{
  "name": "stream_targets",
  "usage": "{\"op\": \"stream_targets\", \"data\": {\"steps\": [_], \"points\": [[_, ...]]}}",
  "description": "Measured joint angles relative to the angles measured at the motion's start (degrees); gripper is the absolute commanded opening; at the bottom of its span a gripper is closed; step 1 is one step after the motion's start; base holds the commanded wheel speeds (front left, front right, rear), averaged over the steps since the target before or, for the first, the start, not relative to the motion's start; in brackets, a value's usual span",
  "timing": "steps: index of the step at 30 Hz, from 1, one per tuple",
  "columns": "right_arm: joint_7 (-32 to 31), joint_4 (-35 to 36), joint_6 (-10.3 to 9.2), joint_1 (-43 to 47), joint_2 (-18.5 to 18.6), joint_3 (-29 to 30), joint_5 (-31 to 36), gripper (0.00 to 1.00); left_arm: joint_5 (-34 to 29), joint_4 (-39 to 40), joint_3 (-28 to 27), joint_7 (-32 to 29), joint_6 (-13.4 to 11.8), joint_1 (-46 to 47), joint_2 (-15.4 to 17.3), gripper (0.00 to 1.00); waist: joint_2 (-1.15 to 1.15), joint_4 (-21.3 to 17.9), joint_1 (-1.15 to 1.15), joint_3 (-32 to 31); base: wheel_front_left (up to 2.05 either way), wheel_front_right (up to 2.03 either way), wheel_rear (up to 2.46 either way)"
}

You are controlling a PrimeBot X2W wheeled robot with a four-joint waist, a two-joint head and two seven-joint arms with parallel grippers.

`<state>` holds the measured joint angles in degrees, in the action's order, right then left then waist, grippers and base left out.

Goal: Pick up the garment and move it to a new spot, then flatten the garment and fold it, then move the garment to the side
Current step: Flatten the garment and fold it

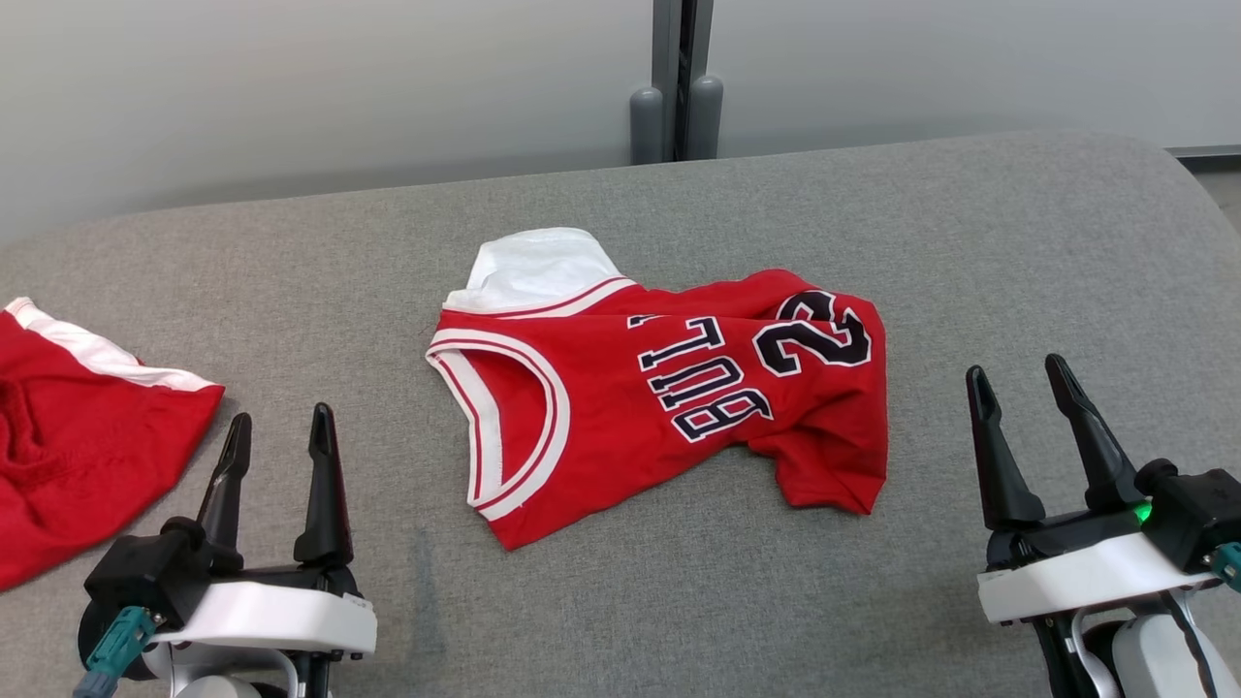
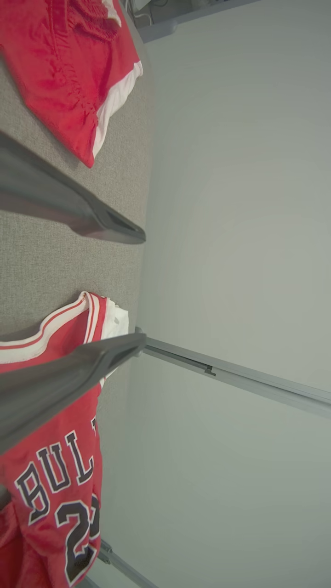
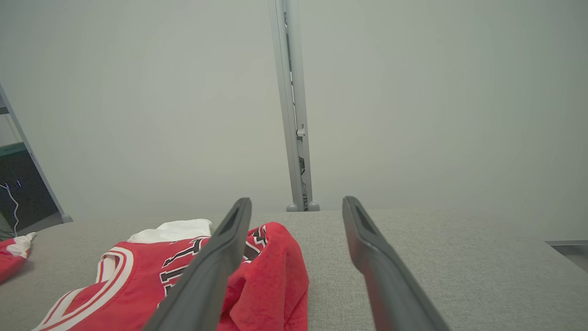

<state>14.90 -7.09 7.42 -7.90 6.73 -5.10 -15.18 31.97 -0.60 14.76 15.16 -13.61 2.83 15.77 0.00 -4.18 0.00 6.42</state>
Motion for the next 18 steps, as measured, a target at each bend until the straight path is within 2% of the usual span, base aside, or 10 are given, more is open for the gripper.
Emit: {"op": "stream_targets", "data": {"steps": [10, 18], "points": [[0.0, -1.6, 0.0, 0.0, 0.6, -0.3, -0.4, 1.0, 0.2, -1.2, 0.3, 0.0, 0.5, 0.0, -0.4, 1.0, 0.0, 0.4, 0.0, 0.1, 0.0, 0.0, 0.0], [-0.3, -8.2, 0.0, -0.1, 1.3, -3.5, -3.0, 1.0, 0.2, -1.9, 0.7, 0.0, 1.2, 1.2, -0.7, 1.0, 0.0, 1.0, 0.0, 1.1, 0.0, 0.0, 0.0]]}}
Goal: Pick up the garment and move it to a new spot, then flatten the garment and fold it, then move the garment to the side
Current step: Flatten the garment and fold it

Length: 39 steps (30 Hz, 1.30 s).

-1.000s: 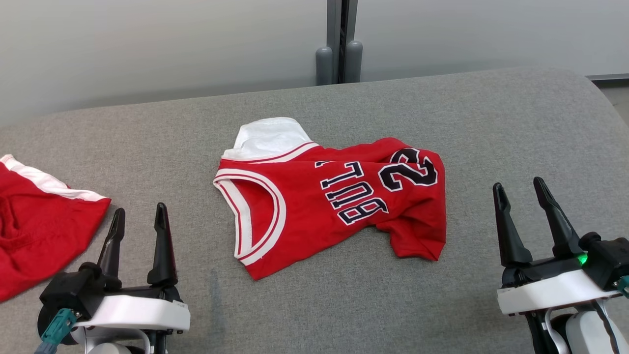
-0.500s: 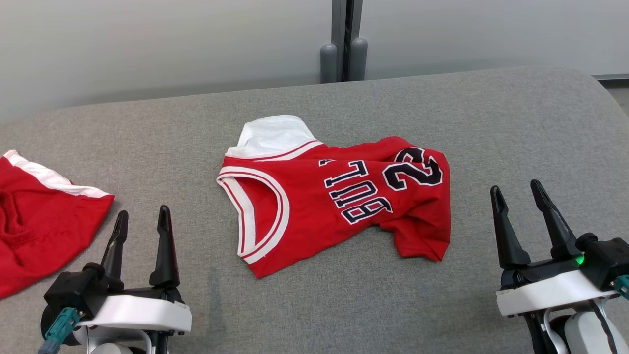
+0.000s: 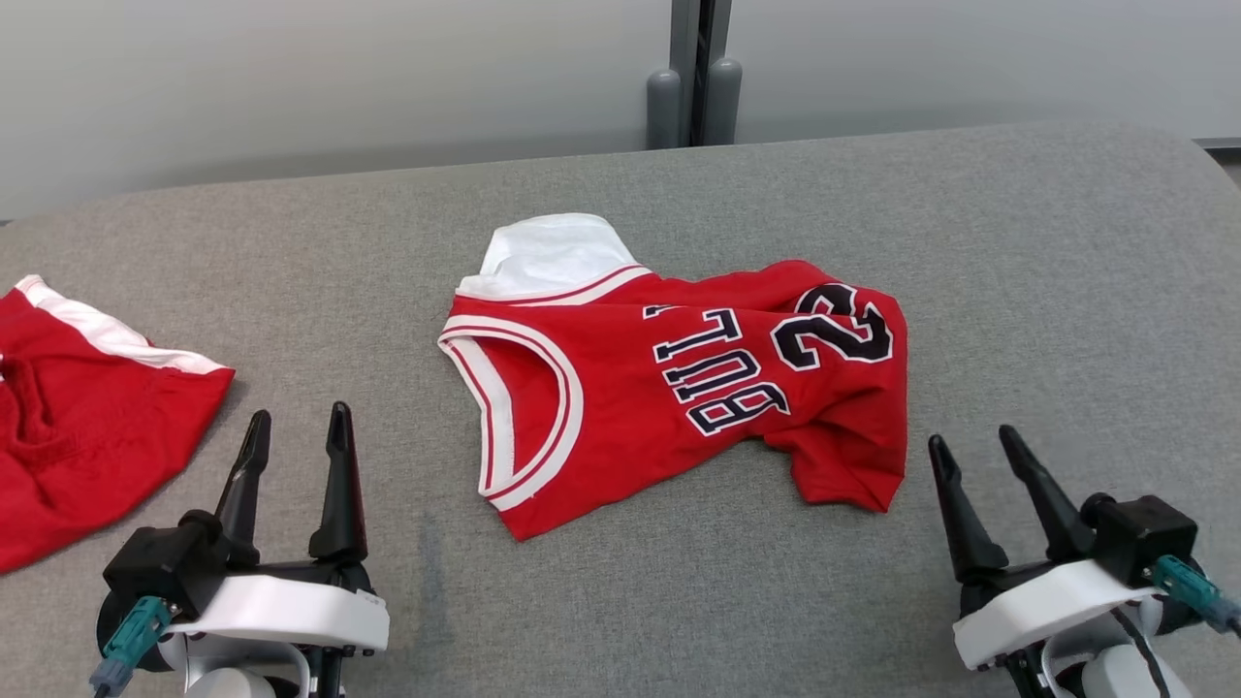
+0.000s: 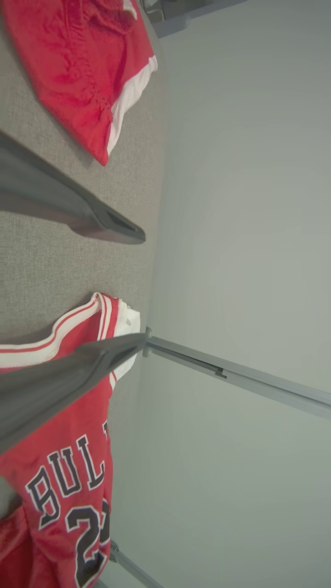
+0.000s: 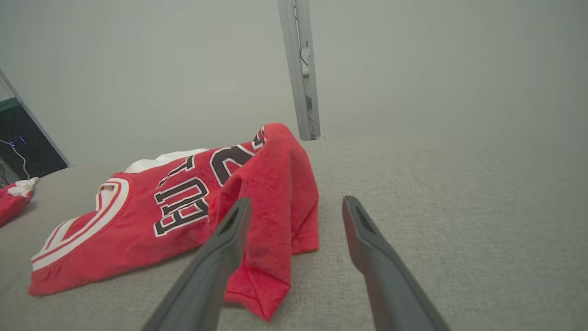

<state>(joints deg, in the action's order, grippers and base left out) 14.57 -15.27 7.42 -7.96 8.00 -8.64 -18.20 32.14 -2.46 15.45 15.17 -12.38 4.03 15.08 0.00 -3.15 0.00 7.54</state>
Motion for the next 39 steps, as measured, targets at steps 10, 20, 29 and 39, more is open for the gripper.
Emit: {"op": "stream_targets", "data": {"steps": [10, 20, 29, 39], "points": [[-7.3, -10.2, 0.0, -3.7, -0.5, -5.4, -8.8, 1.0, 0.1, -1.4, 0.3, 0.0, 1.0, 1.5, -0.9, 1.0, 0.0, 2.1, 0.0, 2.1, 0.0, 0.0, 0.0], [-13.2, -16.5, 0.0, -5.9, -1.1, -5.5, -15.2, 1.0, -0.3, -2.4, 0.1, 0.0, 1.3, 2.2, -1.5, 1.0, 0.0, 5.1, 0.0, 2.9, 0.0, 0.0, 0.0], [-8.7, -18.2, 0.08, -7.5, -1.1, -4.7, -14.2, 0.0, -0.8, -3.0, -0.3, 0.0, 1.7, 2.3, -1.9, 1.0, 0.0, 5.2, 0.0, 3.0, 0.0, 0.0, 0.0], [-5.5, -16.2, 0.08, -8.3, 3.0, -4.9, -9.0, 0.0, -0.9, -3.6, -0.6, 0.0, 2.0, 2.3, -2.3, 1.0, 0.0, 2.4, 0.0, 1.9, 0.0, 0.0, 0.0]]}}
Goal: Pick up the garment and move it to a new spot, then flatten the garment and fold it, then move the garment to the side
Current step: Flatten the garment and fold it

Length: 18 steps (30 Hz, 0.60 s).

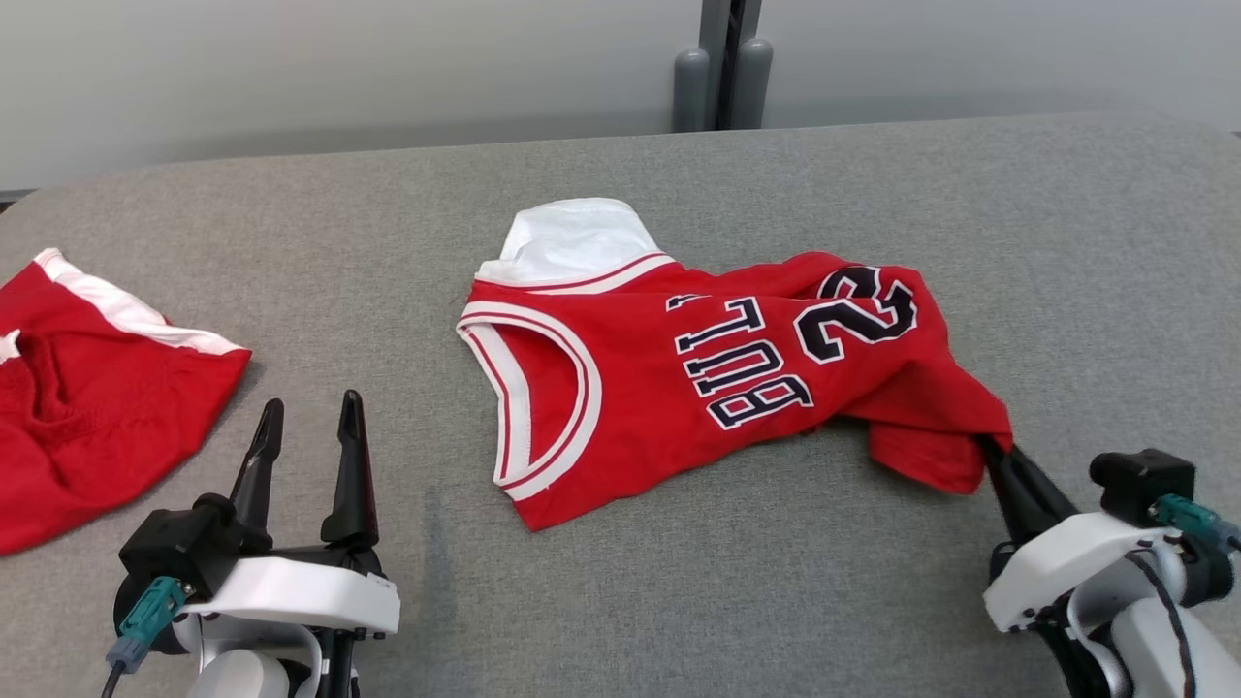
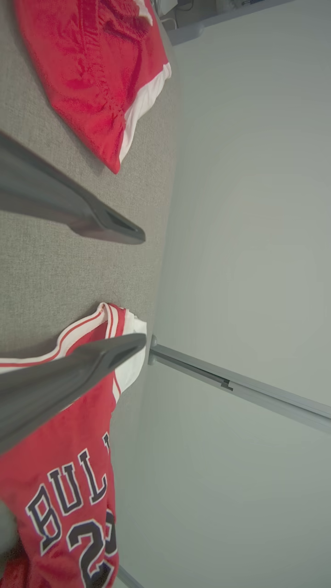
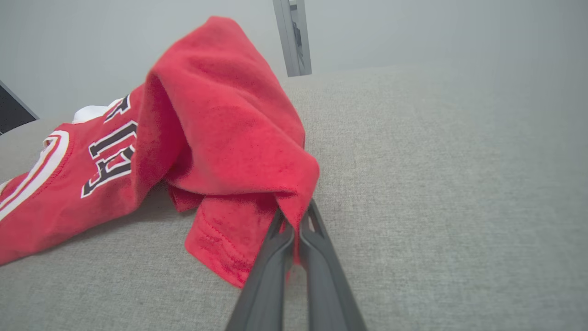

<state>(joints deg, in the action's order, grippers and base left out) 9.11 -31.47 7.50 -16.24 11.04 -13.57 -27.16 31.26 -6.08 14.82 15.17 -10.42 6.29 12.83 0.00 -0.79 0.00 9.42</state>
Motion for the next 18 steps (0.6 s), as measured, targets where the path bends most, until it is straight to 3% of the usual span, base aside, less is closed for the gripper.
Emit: {"op": "stream_targets", "data": {"steps": [8, 14, 18], "points": [[-4.3, 6.6, 0.0, -1.3, 10.5, -1.7, 9.2, 0.0, 0.1, -0.4, -0.1, 0.0, 0.3, -0.1, -0.3, 1.0, 0.0, -2.5, 0.0, -1.1, 0.0, 0.0, 0.0], [-10.6, 10.5, 0.0, -4.0, 21.9, -7.8, 16.0, 0.0, 0.1, -1.0, 0.5, -0.1, 0.6, 0.1, -0.4, 1.0, 0.0, -2.0, 0.0, -1.1, 0.0, 0.0, 0.0], [-13.2, 10.0, 0.0, -6.3, 26.4, -12.4, 16.6, 0.0, 0.1, -1.1, 0.8, -0.2, 0.8, 0.2, -0.2, 1.0, 0.0, -1.0, 0.0, -0.7, 0.0, 0.0, 0.0]]}}
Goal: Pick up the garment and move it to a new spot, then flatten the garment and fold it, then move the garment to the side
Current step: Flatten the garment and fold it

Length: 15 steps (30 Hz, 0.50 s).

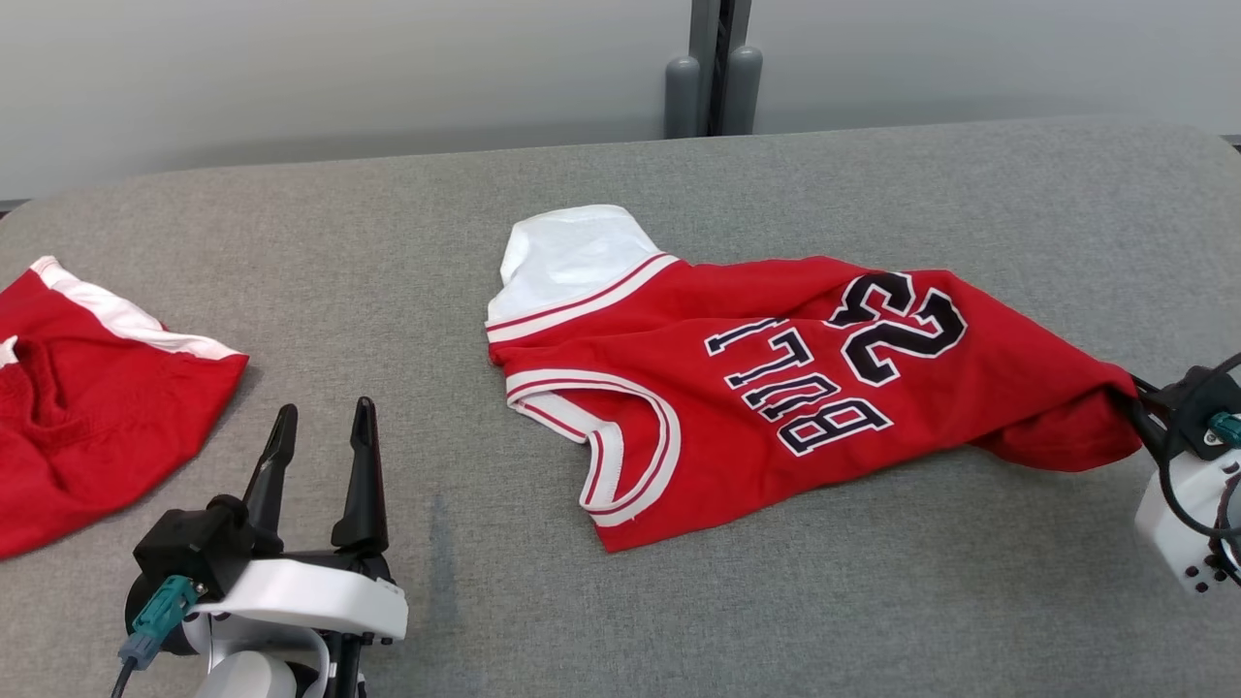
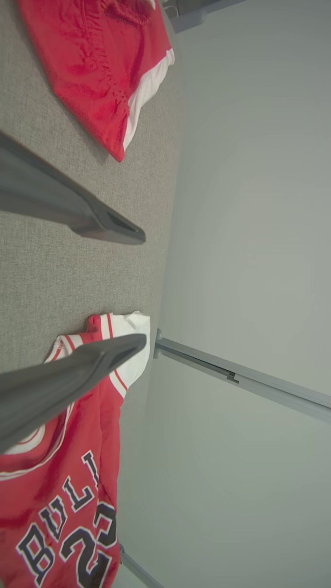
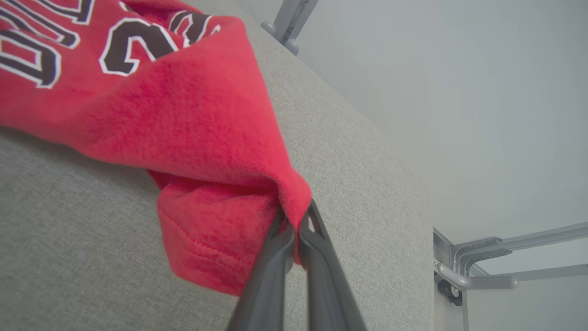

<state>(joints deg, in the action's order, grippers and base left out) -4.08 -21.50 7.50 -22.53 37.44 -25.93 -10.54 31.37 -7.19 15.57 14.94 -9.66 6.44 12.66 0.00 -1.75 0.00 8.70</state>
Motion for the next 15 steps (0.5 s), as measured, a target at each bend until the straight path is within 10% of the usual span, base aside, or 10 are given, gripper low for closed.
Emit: {"op": "stream_targets", "data": {"steps": [6, 7, 8, 9, 15], "points": [[-0.7, -6.2, 0.0, -4.7, 1.6, -5.5, -1.2, 0.05, 0.0, -0.3, 0.6, -0.2, 0.0, 1.1, -0.3, 1.0, 0.0, 1.6, 0.0, 0.8, 0.0, 0.0, 0.0], [-0.7, -7.6, 0.0, -5.3, 1.3, -6.2, -1.9, 0.4, 0.0, -0.4, 0.7, -0.2, 0.1, 1.1, -0.4, 1.0, 0.0, 1.8, 0.0, 0.9, 0.0, 0.0, 0.0], [-0.7, -8.8, 0.0, -5.6, 0.8, -6.5, -2.7, 0.4, 0.1, -0.5, 0.7, -0.3, 0.1, 1.1, -0.3, 1.0, 0.0, 2.1, 0.0, 0.9, 0.0, 0.0, 0.0], [-0.7, -9.8, 0.0, -5.9, 0.3, -6.8, -3.5, 1.0, 0.2, -0.6, 0.7, -0.3, 0.1, 1.1, -0.3, 1.0, 0.0, 2.2, 0.0, 0.9, 0.0, 0.0, 0.0], [0.7, -13.8, 0.0, -7.0, -1.2, -7.1, -6.8, 1.0, 0.4, -0.9, 0.7, -0.3, 0.1, 1.1, -0.3, 1.0, 0.0, 2.2, 0.0, 0.4, 0.0, 0.0, 0.0]]}}
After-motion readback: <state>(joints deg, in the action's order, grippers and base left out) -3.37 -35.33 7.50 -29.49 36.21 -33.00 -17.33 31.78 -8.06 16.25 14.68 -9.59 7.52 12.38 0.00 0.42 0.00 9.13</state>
